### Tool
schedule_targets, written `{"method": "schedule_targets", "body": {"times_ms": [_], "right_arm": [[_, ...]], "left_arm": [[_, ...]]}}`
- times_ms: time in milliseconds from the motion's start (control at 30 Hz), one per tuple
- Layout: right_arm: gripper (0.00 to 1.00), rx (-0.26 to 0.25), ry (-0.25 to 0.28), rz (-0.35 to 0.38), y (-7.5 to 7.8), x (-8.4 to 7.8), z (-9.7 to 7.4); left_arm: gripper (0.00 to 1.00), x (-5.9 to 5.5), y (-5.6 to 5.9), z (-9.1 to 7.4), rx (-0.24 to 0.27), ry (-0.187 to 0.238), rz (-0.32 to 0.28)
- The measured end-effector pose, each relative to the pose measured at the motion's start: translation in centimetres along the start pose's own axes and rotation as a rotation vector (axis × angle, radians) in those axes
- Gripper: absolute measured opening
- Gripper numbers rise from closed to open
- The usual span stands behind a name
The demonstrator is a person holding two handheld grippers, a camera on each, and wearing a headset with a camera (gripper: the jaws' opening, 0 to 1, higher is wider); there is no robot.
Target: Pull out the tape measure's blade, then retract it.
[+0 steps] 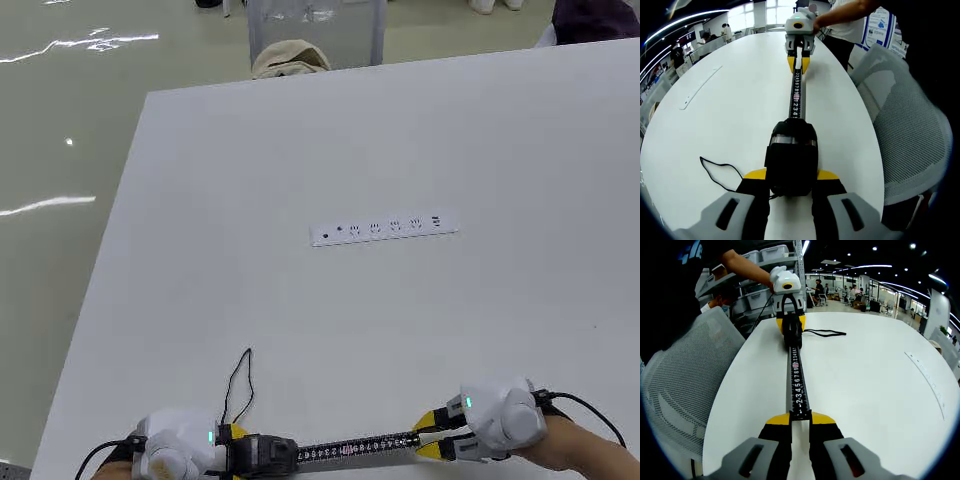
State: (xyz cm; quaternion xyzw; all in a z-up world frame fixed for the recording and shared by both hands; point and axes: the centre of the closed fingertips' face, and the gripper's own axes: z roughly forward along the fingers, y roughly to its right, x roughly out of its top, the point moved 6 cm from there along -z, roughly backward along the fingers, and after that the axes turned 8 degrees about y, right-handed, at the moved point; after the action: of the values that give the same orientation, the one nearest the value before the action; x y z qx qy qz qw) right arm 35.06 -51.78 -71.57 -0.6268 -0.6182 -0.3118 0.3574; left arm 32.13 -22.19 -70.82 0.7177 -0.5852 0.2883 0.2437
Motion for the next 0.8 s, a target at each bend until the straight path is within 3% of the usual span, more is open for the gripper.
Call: {"method": "schedule_targets", "body": {"times_ms": [800], "right_arm": [[0.1, -0.006, -0.019, 0.008, 0.1, -1.0, -1.5]], "left_arm": [[0.28, 0.0, -0.1, 0.1, -0.002, -0.001, -0.001]]}}
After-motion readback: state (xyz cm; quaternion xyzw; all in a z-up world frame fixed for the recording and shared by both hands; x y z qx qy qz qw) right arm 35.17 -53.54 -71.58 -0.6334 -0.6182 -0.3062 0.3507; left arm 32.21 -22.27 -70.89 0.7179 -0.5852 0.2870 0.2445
